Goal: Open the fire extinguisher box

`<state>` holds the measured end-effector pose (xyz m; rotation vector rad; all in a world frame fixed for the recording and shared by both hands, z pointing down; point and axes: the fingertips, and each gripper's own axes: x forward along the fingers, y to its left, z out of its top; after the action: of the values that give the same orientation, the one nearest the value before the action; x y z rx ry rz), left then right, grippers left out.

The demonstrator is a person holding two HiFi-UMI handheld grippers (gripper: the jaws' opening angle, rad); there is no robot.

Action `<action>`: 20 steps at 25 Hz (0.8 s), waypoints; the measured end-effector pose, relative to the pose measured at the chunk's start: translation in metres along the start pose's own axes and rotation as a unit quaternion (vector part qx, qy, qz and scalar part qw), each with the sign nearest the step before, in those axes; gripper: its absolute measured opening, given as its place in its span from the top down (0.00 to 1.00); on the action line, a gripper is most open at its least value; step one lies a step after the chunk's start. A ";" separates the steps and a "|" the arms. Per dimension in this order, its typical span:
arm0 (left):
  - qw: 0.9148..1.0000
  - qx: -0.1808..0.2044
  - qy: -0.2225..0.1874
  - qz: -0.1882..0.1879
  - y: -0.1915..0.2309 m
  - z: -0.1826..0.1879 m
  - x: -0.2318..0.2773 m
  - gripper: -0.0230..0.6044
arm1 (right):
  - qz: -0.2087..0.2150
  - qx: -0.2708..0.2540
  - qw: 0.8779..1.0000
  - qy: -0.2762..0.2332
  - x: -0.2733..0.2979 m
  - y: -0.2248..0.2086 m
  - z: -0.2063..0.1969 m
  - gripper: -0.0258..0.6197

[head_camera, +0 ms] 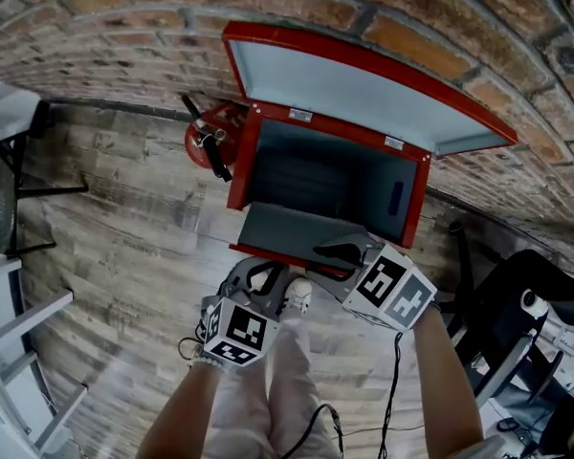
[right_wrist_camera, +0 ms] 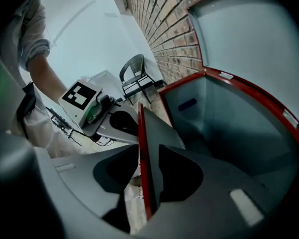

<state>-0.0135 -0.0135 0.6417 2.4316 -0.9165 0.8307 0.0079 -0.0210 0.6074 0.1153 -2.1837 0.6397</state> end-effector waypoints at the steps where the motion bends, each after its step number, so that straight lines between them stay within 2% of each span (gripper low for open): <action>1: 1.000 0.000 0.001 -0.001 -0.001 -0.003 0.000 0.97 | 0.009 -0.002 1.000 0.007 0.003 0.004 -0.002 0.75; 9: 1.000 0.003 0.011 -0.009 -0.010 -0.022 -0.004 0.97 | 0.040 -0.002 0.999 0.029 0.022 0.023 -0.017 0.84; 20: 0.999 0.006 0.039 -0.024 -0.031 -0.061 -0.034 0.97 | 0.051 -0.009 0.998 0.043 0.049 0.053 -0.046 0.86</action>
<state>-0.0361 0.0569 0.6600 2.4035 -0.8231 0.9074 -0.0064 0.0537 0.6464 -0.0331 -2.1220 0.6709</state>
